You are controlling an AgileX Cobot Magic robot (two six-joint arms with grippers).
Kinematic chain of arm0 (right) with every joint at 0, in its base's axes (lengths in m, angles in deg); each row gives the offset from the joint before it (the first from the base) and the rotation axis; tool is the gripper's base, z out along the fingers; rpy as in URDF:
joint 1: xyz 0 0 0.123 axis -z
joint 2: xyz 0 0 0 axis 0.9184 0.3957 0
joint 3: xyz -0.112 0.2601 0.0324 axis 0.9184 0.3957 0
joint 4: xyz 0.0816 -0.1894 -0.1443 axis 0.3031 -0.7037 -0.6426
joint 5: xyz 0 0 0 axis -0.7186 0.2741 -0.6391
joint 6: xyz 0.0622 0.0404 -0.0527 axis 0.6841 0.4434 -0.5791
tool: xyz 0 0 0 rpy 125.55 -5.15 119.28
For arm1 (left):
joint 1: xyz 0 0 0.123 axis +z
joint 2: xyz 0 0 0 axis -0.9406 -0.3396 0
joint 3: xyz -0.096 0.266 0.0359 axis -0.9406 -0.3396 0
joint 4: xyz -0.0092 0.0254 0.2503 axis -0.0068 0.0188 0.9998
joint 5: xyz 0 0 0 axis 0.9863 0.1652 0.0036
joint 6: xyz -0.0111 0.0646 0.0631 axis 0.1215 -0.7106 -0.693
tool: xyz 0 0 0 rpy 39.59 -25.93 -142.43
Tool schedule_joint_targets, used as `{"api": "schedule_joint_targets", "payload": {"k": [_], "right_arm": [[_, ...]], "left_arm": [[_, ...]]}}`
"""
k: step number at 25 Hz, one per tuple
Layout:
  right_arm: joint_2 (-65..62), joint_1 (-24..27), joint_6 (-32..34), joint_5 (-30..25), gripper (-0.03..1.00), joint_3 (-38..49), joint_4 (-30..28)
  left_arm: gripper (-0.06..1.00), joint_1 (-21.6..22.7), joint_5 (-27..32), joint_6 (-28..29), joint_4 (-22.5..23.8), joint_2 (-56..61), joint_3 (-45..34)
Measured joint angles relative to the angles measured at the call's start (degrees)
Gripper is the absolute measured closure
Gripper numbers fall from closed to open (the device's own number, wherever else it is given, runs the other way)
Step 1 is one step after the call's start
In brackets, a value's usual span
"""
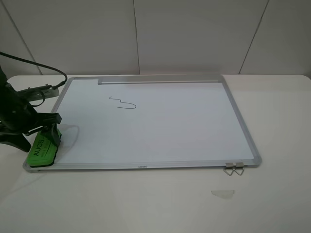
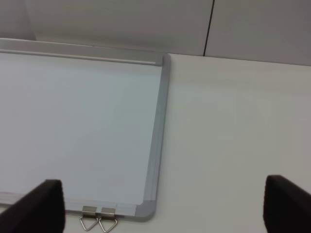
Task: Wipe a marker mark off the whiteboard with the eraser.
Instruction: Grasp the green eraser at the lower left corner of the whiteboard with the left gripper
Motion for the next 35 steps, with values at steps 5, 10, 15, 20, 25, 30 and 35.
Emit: {"api": "schedule_joint_targets", "payload": {"k": [5,10,15,20,25,30,35], "right_arm": [[0.00,0.00,0.00,0.00,0.15,0.00,0.00],[0.00,0.00,0.00,0.00,0.15,0.00,0.00],[0.00,0.00,0.00,0.00,0.15,0.00,0.00],[0.00,0.00,0.00,0.00,0.15,0.00,0.00],[0.00,0.00,0.00,0.00,0.15,0.00,0.00],[0.00,0.00,0.00,0.00,0.15,0.00,0.00],[0.00,0.00,0.00,0.00,0.15,0.00,0.00]], "left_arm": [[0.20,0.00,-0.17,0.00,-0.19,-1.68,0.07],[0.20,0.00,0.16,0.00,0.10,-2.53,0.60],[0.21,0.00,0.58,0.07,0.17,-2.53,0.60],[0.34,0.00,2.69,0.90,0.82,-2.88,1.87],[0.35,0.00,4.49,2.52,-0.01,-3.33,3.31],[0.35,0.00,4.61,2.71,-0.06,-3.40,3.42],[0.35,0.00,4.86,1.95,-0.06,-3.40,3.48]]}}
